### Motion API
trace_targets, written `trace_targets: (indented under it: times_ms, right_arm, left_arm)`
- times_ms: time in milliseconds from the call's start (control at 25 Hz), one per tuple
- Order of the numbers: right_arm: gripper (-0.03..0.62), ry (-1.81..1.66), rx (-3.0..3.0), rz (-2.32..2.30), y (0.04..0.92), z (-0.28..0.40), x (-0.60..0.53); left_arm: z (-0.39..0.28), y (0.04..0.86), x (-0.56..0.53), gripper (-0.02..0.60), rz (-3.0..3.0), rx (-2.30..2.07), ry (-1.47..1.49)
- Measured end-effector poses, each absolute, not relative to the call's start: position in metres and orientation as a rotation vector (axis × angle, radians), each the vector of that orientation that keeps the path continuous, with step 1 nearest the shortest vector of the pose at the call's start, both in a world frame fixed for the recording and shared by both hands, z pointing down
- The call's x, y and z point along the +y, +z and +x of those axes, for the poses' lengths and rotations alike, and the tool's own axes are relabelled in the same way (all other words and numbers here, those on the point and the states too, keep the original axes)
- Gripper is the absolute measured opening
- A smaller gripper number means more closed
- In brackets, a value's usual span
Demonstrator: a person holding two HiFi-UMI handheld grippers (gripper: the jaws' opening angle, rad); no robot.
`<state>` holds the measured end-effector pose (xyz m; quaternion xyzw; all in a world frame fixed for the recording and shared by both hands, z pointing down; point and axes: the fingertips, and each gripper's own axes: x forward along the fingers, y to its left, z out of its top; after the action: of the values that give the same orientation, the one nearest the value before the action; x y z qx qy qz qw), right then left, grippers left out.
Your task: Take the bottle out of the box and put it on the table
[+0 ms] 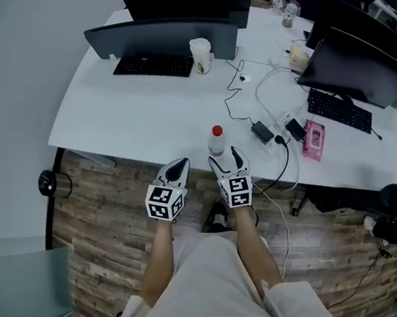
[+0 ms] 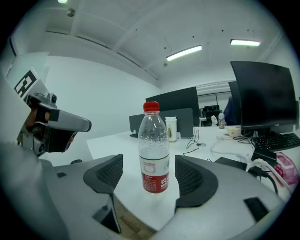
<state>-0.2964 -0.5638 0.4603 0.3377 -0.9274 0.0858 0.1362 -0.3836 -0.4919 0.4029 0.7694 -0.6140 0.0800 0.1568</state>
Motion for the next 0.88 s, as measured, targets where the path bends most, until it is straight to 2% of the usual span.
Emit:
trace_targets:
  times_ms: [600,880]
  right_arm:
    - [0.333,0.339,-2.663,1.192,0.431,-0.217,-0.461]
    - [0.331,0.347,-2.637,1.193,0.425,-0.201,-0.415]
  left_arm:
    - [-0.336,0.417,-0.402,0.013,2.202,-1.696,0.182]
    - [-0.328,0.404,-0.372,0.013,2.217,-1.712,0.143]
